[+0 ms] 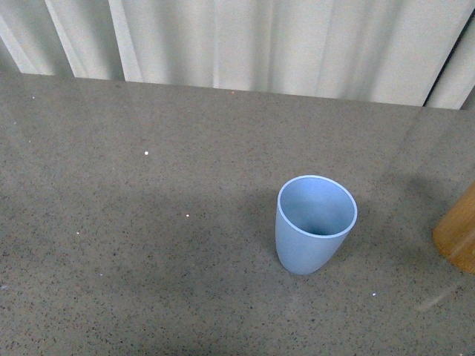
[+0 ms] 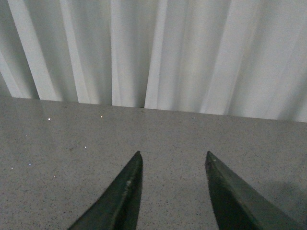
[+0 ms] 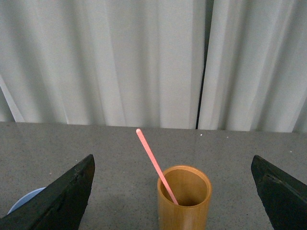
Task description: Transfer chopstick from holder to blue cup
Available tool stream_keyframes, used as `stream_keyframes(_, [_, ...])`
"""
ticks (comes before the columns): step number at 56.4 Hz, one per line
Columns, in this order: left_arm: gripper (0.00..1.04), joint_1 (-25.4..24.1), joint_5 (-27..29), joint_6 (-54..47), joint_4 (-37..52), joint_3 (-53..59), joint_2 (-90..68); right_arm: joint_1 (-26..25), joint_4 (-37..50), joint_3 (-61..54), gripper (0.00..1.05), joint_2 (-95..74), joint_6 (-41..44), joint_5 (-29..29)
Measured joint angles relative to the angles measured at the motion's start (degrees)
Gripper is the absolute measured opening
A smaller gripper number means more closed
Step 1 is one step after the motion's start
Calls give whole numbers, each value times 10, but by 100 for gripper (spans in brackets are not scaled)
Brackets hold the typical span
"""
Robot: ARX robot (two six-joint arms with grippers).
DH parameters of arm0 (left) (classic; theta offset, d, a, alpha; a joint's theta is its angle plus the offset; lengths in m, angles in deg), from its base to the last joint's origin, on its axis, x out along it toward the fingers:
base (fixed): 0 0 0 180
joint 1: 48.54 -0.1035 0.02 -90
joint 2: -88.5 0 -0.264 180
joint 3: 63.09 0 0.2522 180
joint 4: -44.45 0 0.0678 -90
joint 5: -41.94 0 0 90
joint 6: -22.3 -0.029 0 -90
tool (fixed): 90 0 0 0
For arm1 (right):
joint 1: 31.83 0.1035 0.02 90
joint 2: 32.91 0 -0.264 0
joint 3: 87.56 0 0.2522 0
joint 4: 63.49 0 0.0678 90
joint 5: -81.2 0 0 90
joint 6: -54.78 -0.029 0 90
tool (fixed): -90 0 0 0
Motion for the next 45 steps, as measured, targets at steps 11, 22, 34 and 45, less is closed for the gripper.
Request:
stream_keyframes(11, [74,0,0,0,0,0,0,-6,-94,53,95,-136,56,67])
stream_keyframes(22, [98,0,0,-1,0,0,0,-64,75,63,95,-403,173,9])
stream_keyframes(34, [98,0,0,-1,0,0,0,-79,263,87,95,-586,188,-47])
stream_keyframes(45, [98,0,0,-1,0,0,0,-40,352,122,95,-712,143,-42])
